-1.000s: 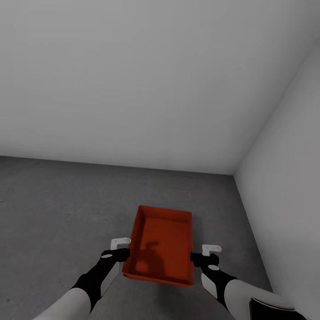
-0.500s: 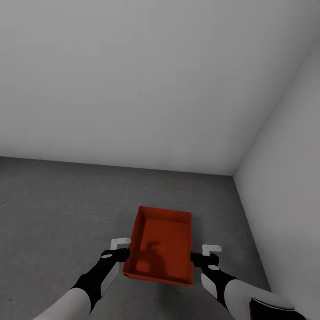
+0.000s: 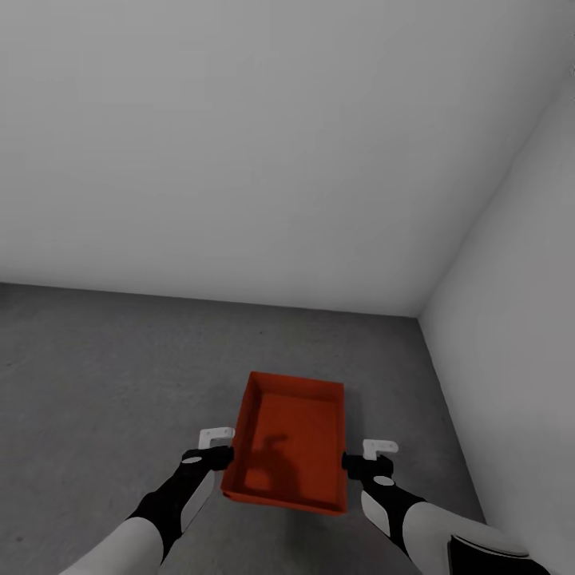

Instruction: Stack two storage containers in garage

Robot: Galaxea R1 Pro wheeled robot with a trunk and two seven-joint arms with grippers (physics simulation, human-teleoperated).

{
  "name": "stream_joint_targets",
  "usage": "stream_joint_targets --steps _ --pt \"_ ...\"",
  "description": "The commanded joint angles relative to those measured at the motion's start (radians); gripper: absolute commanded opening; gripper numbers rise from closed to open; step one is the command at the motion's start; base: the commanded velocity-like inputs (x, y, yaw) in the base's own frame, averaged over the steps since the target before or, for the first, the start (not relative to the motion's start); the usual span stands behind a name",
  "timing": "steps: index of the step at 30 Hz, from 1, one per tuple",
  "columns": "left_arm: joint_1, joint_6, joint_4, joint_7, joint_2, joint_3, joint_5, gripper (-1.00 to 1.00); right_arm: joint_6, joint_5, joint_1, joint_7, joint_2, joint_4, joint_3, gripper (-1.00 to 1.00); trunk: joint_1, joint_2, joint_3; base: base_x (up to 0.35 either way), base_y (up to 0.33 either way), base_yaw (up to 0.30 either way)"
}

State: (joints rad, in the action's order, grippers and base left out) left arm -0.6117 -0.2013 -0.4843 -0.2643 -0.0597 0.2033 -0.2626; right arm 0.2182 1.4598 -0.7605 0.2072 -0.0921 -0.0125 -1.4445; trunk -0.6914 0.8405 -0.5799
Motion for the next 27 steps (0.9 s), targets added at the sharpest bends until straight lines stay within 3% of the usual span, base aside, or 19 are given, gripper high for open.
stream_joint_targets --steps 1,27 --pt "0.000 -0.004 -0.002 -0.010 0.001 0.008 -0.010 1.00 0.002 0.008 0.000 0.006 0.000 -0.001 -0.008 1.00 0.000 0.001 0.001 0.000 0.000 0.000" --pt "0.000 -0.003 -0.002 -0.010 0.001 0.010 -0.010 1.00 0.002 0.008 0.000 0.008 0.000 -0.001 -0.008 1.00 0.000 0.001 0.041 0.000 0.000 0.000"
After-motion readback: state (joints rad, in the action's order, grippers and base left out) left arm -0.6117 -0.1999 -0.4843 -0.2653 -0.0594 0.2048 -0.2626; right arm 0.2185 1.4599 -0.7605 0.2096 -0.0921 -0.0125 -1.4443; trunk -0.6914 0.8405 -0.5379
